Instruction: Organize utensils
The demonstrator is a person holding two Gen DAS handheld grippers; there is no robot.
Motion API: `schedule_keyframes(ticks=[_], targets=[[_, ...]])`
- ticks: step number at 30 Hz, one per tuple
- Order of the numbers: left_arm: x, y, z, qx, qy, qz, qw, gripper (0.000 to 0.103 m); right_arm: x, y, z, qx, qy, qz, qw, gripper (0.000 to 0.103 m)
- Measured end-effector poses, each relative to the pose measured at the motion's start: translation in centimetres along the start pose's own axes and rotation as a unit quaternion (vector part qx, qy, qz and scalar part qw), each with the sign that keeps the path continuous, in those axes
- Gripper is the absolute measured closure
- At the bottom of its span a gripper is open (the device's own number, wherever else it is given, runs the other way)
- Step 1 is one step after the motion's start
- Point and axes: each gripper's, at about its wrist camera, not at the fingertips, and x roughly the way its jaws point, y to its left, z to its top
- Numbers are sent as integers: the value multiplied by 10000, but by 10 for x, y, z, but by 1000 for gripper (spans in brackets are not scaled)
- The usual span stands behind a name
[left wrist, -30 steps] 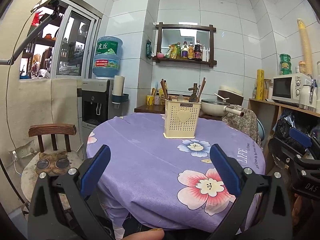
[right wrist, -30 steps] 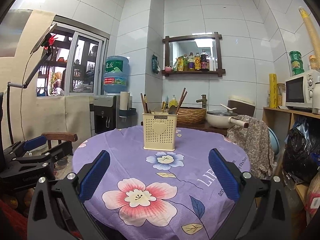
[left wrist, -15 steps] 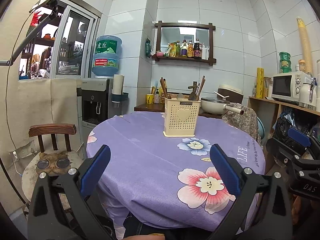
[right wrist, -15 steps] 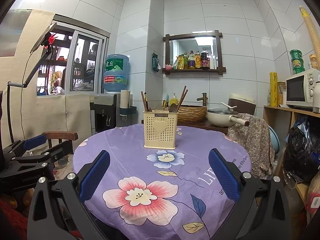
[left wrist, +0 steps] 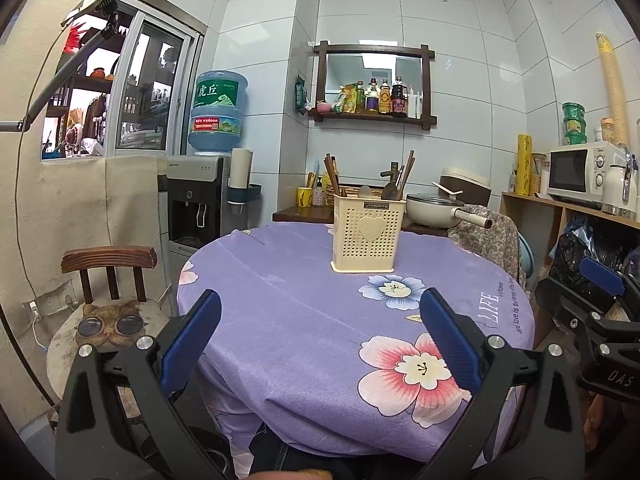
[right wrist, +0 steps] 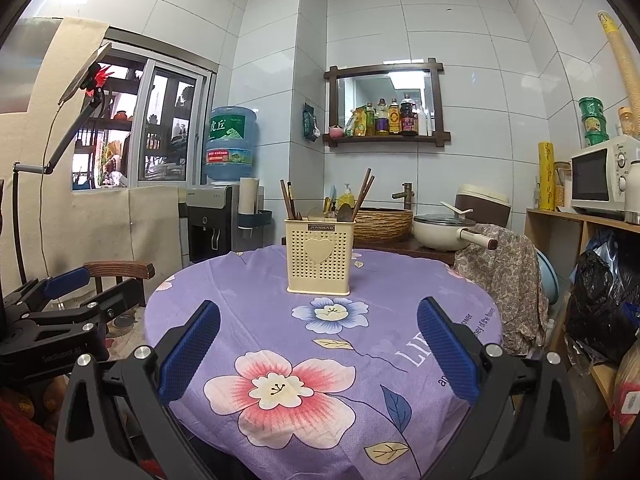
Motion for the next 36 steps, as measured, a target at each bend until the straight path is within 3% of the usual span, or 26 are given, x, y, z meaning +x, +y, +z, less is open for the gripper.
schedule_keyframes(ticks=[36], targets=[[2,3,-4,20,75,-94,9999,5,0,2,-3,10,44,-12,10000,6]])
